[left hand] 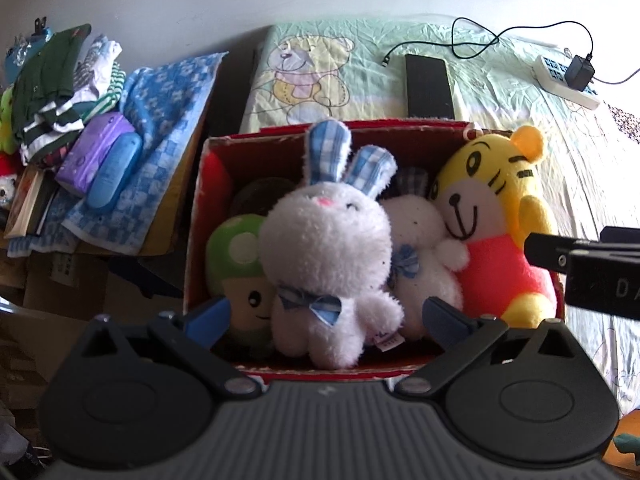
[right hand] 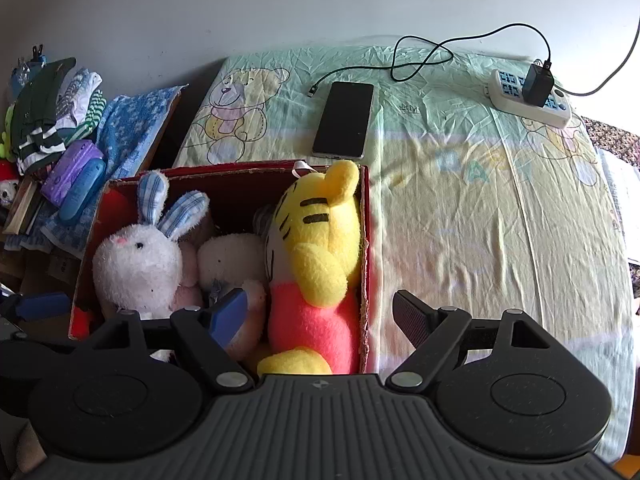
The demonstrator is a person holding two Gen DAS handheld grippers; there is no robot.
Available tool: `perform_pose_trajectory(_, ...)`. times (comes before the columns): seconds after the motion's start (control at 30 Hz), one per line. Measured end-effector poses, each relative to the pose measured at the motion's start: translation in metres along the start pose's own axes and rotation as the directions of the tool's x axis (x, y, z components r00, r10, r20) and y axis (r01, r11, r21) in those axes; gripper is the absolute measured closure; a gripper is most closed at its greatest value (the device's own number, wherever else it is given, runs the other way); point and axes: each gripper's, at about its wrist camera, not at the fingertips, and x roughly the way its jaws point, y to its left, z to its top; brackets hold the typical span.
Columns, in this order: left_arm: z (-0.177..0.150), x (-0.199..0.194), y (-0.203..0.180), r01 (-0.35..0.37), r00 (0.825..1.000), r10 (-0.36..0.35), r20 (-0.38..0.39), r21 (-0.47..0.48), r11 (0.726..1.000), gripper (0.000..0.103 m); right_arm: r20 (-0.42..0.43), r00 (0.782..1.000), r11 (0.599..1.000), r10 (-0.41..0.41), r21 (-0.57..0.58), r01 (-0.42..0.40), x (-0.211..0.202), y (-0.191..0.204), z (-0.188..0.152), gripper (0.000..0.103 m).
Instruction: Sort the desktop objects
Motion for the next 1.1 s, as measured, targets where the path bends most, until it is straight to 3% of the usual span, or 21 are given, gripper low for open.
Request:
perform_pose_trajectory(0.33, -0.006, -0.001, -0.011, 0.051, 0.999, -0.051, 0.003, 0.030, 0.998, 0.001, 0.020, 0.998, 0.999, -0.052, -0.013, 0.052, -0.006, -0.003, -0.008, 0.021)
perform_pose_trajectory(1.1, -0.025, -0.002, -0.011, 0.062, 0.997, -0.063, 0.048, 0.032, 0.998, 0.004, -0.016, 1.000, 1.000, -0.006, 0.005, 0.006, -0.005, 0.009, -0.025, 0.021)
